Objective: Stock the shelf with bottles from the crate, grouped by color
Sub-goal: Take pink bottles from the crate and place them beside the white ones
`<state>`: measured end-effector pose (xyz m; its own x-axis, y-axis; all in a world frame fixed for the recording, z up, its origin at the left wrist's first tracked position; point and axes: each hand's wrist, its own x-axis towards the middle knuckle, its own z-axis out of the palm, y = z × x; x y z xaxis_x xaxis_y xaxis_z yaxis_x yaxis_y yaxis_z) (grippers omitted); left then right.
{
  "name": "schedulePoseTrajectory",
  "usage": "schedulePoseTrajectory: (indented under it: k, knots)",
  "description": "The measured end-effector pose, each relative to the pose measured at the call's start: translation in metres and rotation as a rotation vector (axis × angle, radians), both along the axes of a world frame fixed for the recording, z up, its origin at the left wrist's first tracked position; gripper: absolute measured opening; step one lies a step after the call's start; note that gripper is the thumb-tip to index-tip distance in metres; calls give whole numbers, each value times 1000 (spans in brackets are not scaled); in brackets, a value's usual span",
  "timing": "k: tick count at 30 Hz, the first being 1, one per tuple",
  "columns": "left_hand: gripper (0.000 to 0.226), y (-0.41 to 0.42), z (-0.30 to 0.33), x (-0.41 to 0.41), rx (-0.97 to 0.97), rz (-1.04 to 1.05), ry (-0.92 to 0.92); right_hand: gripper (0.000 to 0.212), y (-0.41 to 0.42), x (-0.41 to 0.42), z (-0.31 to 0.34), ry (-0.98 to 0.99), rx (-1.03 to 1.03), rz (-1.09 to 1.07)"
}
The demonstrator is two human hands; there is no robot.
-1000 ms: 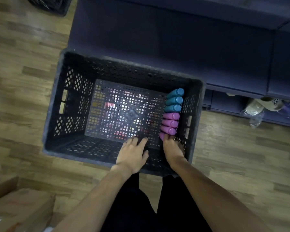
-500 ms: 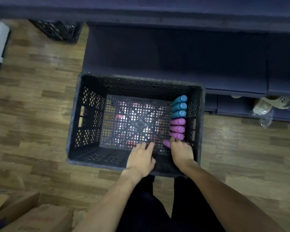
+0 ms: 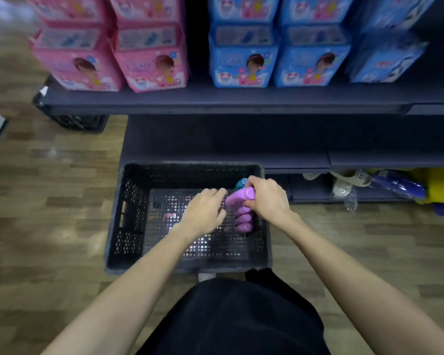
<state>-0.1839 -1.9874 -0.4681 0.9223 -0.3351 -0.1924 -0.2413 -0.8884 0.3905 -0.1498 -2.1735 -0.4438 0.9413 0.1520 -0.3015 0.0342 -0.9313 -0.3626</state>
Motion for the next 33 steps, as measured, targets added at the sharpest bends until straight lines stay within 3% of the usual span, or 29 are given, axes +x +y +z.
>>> schedulePoseTrajectory:
  k: [5,9,23,33]
  knots:
    - [34,4,46,32,-11,-69,-147,34,-3,24,66,-125,317,-45]
    - [34,11,90,61,12,-102,-277,36,-5,39,118,-257,403,5]
    - [40,13,298,130,126,-170,-880,43,-13,91,328,-699,320,227]
    - [35,20,399,166,157,-169,-1061,40,-26,134,459,-822,277,277]
